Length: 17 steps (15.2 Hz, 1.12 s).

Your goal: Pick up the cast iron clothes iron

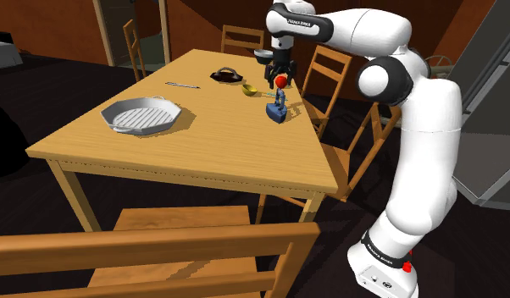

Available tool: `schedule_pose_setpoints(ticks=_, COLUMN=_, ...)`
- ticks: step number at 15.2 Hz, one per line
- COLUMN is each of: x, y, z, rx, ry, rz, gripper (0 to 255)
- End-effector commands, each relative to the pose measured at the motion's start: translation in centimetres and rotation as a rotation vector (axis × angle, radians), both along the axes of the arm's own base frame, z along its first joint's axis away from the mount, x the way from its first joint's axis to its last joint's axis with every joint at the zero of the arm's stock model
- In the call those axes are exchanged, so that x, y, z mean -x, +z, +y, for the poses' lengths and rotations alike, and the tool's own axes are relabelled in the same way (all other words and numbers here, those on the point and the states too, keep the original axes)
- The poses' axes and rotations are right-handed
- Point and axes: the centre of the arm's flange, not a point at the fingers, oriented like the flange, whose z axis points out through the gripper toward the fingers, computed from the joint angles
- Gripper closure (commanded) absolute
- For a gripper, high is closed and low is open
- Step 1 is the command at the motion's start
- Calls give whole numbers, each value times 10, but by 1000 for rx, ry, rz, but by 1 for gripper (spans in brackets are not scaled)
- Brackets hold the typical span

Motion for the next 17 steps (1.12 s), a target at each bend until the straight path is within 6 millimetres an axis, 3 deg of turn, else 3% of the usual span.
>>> schedule_pose_setpoints(ticks=1, x=-4, y=-8, z=-4, rx=2, ry=-7, rz=-2, gripper=0)
schedule_pose_setpoints(ticks=8, x=-4, y=-37, z=-4, rx=2, ry=-7, rz=-2, gripper=0)
schedule_pose_setpoints(ticks=9, x=-5, y=-38, z=-4, rx=2, ry=-7, rz=-2, gripper=255)
schedule_pose_setpoints(ticks=17, x=-5, y=-38, z=-4, rx=2, ry=-7, rz=-2, gripper=255)
